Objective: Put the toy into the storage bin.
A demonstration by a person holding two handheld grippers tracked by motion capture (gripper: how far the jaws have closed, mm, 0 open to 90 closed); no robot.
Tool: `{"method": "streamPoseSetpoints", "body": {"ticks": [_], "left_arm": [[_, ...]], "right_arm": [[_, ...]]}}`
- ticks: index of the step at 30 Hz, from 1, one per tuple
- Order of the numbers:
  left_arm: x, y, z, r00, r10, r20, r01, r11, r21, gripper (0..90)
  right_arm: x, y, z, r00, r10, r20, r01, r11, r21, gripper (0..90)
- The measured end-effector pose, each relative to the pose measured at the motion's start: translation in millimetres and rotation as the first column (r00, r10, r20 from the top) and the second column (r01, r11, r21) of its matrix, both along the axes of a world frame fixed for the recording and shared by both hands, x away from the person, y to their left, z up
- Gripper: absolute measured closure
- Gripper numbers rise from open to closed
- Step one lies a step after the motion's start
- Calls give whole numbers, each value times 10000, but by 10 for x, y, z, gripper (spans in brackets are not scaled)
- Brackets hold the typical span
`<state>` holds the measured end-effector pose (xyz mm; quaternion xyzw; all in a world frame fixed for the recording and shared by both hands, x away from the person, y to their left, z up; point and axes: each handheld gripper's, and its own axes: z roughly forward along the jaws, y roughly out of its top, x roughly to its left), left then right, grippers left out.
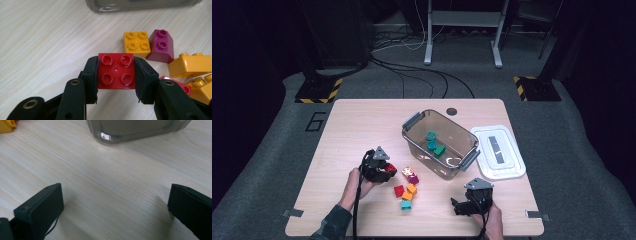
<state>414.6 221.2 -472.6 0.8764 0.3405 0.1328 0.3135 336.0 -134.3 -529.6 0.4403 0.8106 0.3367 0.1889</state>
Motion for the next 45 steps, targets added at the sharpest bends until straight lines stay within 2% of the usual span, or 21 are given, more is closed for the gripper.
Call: {"method": "streamPoseSetpoints", "body": {"ticks": [12, 21, 33, 41, 45], "left_arm": [[22, 27, 164, 9997, -78, 229, 75, 9999, 137, 588], [56, 25, 338, 9989, -65, 465, 63, 10000, 44, 588], [106, 3, 601, 9958, -211, 896, 207, 9998, 50, 588], [152, -33, 750, 9921, -378, 1199, 357, 9992, 198, 588], [168, -48, 805, 9916, -436, 1218, 413, 9989, 216, 588]], "right_arm": [[0, 0, 0, 10000, 0, 2, 0, 10000, 1, 0], [0, 0, 0, 10000, -2, 2, 2, 10000, 1, 0], [0, 1, -1, 10000, -44, -16, 44, 10000, 34, 0], [0, 1, -1, 10000, -47, -16, 47, 10000, 37, 0], [0, 1, -1, 10000, -46, -17, 46, 10000, 32, 0]]}}
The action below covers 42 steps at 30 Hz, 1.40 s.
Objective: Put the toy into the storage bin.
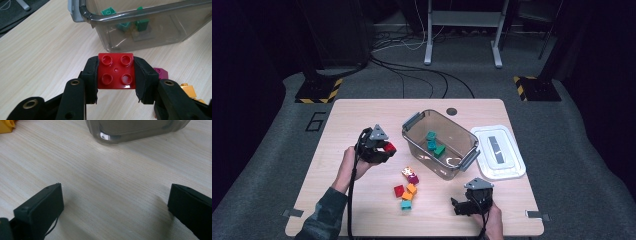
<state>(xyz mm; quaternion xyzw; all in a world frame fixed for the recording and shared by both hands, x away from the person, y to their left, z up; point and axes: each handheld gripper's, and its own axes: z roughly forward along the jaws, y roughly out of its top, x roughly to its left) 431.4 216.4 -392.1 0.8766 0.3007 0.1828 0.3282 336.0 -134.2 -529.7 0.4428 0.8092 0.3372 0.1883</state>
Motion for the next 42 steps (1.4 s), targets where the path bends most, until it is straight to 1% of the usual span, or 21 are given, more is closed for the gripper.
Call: {"method": "streamPoseSetpoints", "body": {"ticks": [2, 3, 5, 9, 13, 15, 18, 19, 20, 28, 30, 31, 35, 37, 38, 42], "left_arm": [[9, -9, 30, 10000, 3, 33, -3, 10000, 15, 588], [15, -12, 47, 9999, -52, 123, 52, 10000, 55, 588], [24, -21, 72, 9999, -53, 107, 52, 10000, 46, 588], [37, -47, 122, 9998, -71, 209, 70, 10000, 31, 588], [57, -79, 169, 9994, -128, 311, 125, 9999, 106, 588], [67, -90, 192, 9995, -171, 277, 168, 9998, 119, 588], [89, -115, 253, 9991, -193, 380, 190, 9998, 80, 588], [89, -115, 253, 9991, -193, 380, 190, 9998, 80, 588], [97, -122, 279, 9988, -235, 440, 229, 9996, 145, 588], [151, -179, 361, 9983, -313, 495, 311, 9995, 48, 588], [170, -197, 379, 9980, -383, 509, 378, 9992, 105, 588], [177, -210, 382, 9979, -399, 508, 399, 9992, 8, 588], [212, -252, 432, 9975, -445, 552, 443, 9990, 56, 588], [234, -287, 459, 9969, -448, 653, 441, 9990, 121, 588], [241, -298, 467, 9971, -456, 606, 448, 9989, 134, 588], [293, -347, 491, 9965, -492, 678, 476, 9985, 261, 588]], "right_arm": [[0, 0, 0, 10000, 5, 2, -5, 10000, -1, 0], [0, 0, 0, 10000, 2, -1, -2, 10000, 0, 0], [1, -1, 0, 10000, 15, 8, -15, 10000, -6, 0], [0, 0, 0, 10000, 1, -2, -1, 10000, 0, 0], [3, -2, 0, 10000, 25, 22, -25, 10000, -17, 0], [2, -1, 0, 10000, 10, 32, -10, 10000, -29, 0], [3, -2, 0, 10000, 23, 22, -23, 10000, -19, 0], [3, -2, 0, 10000, 23, 22, -23, 10000, -19, 0], [3, -2, 0, 10000, 22, 23, -22, 10000, -17, 0], [3, -2, 0, 10000, 18, 22, -17, 10000, -16, 0], [3, -1, 0, 10000, 15, 20, -15, 10000, -15, 0], [3, -2, 0, 10000, 17, 22, -17, 10000, -16, 0], [3, -2, 0, 10000, 19, 22, -19, 10000, -18, 0], [3, -2, 0, 10000, 15, 19, -15, 10000, -16, 0], [3, -2, 0, 10000, 14, 22, -14, 10000, -16, 0], [3, -2, 0, 10000, 14, 22, -14, 10000, -17, 0]]}}
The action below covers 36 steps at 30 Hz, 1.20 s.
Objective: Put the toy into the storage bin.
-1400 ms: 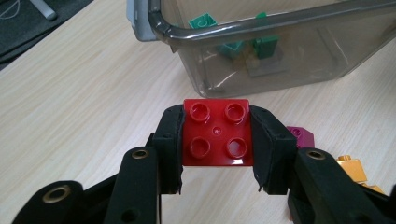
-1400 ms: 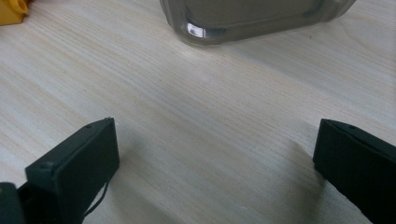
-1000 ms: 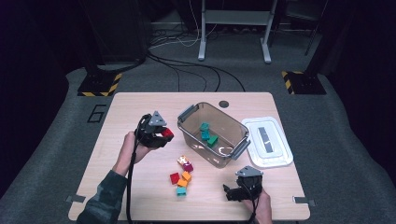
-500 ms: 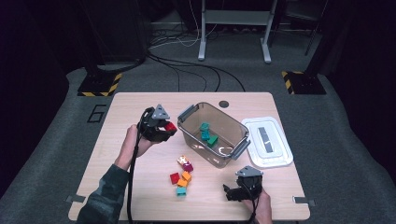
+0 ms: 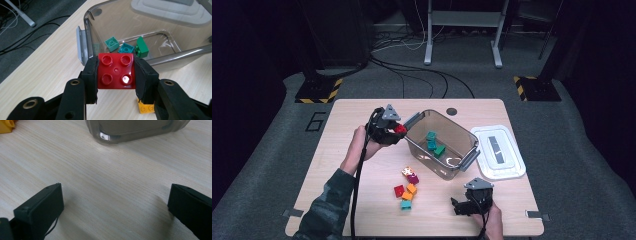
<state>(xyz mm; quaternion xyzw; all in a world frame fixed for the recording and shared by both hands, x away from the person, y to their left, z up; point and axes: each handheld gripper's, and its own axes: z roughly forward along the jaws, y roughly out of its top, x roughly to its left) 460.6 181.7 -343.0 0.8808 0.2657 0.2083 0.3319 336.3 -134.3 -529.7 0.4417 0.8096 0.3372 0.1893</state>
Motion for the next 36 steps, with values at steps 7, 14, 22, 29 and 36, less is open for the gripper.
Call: {"method": "streamPoseSetpoints", "body": {"ticks": [7, 14, 22, 29, 36], "left_arm": [[130, -67, 27, 10000, 91, -43, -91, 10000, -33, 588], [247, -160, 54, 9999, 47, -127, -48, 10000, -44, 588], [356, -303, 62, 9999, -18, -168, 19, 10000, 83, 587], [448, -424, 74, 9997, -153, -196, 156, 9997, 167, 587], [532, -542, 22, 9988, -265, -406, 278, 9992, 298, 587]], "right_arm": [[0, 0, 0, 10000, 2, 0, -2, 10000, 2, 0], [0, 6, -1, 10000, -87, 11, 87, 10000, 38, 0], [0, 6, -1, 10000, -98, 1, 98, 9999, 46, 0], [1, 0, 0, 10000, -3, 5, 3, 10000, 2, 0], [3, -2, -1, 10000, 13, 24, -13, 10000, -10, 0]]}}
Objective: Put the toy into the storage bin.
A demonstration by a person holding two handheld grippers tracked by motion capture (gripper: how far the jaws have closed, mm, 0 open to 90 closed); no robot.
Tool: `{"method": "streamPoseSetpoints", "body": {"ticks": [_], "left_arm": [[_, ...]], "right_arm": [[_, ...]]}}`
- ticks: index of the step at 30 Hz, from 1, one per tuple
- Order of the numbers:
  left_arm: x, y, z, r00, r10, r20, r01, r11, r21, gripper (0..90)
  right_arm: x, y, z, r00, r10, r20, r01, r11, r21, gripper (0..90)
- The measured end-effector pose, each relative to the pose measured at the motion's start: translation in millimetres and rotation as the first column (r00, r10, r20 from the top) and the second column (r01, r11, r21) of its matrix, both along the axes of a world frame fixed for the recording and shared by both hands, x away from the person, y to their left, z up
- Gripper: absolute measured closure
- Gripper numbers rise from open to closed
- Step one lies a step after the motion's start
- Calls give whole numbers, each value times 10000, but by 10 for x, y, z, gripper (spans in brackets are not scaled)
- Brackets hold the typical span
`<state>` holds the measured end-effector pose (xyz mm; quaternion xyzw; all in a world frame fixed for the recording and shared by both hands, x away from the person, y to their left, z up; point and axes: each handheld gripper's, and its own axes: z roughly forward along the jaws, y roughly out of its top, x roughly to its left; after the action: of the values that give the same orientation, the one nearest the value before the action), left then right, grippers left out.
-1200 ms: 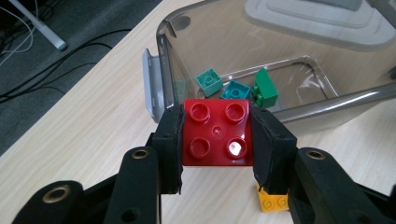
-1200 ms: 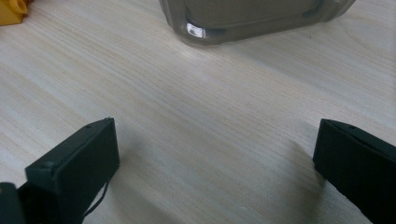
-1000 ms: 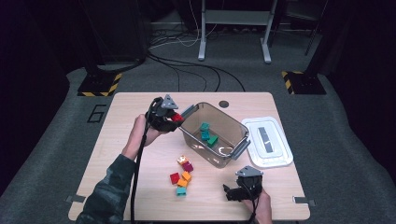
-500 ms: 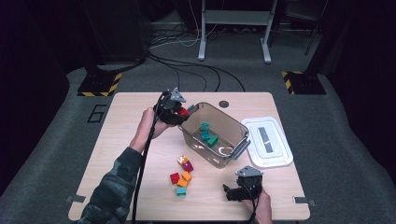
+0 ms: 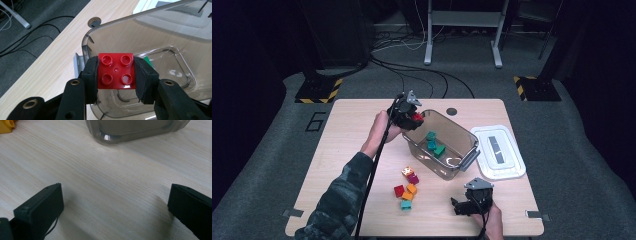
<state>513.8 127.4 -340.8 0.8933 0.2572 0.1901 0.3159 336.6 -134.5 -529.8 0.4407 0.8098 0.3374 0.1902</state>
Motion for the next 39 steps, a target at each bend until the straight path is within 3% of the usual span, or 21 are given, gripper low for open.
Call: {"method": "streamPoseSetpoints", "body": {"ticks": [7, 13, 20, 26, 39], "left_arm": [[75, -114, -56, 10000, -21, -90, 22, 9999, 115, 587], [128, -165, -111, 9987, 465, -194, -463, 9988, 139, 580], [133, -132, -134, 9952, 903, -388, -906, 9959, -71, 300], [30, -20, -107, 9951, 926, -356, -938, 9950, -342, 176], [-267, 218, -68, 9960, 886, 60, -882, 9948, -509, 107]], "right_arm": [[0, 0, 0, 10000, 1, 1, -1, 10000, -3, 0], [0, -1, 0, 10000, 11, 4, -11, 10000, -11, 0], [-3, 8, -1, 9999, -122, -19, 122, 9999, 57, 0], [-4, 8, -1, 9999, -127, -24, 127, 9999, 61, 0], [-4, 8, 0, 9999, -103, -17, 103, 9999, 52, 0]]}}
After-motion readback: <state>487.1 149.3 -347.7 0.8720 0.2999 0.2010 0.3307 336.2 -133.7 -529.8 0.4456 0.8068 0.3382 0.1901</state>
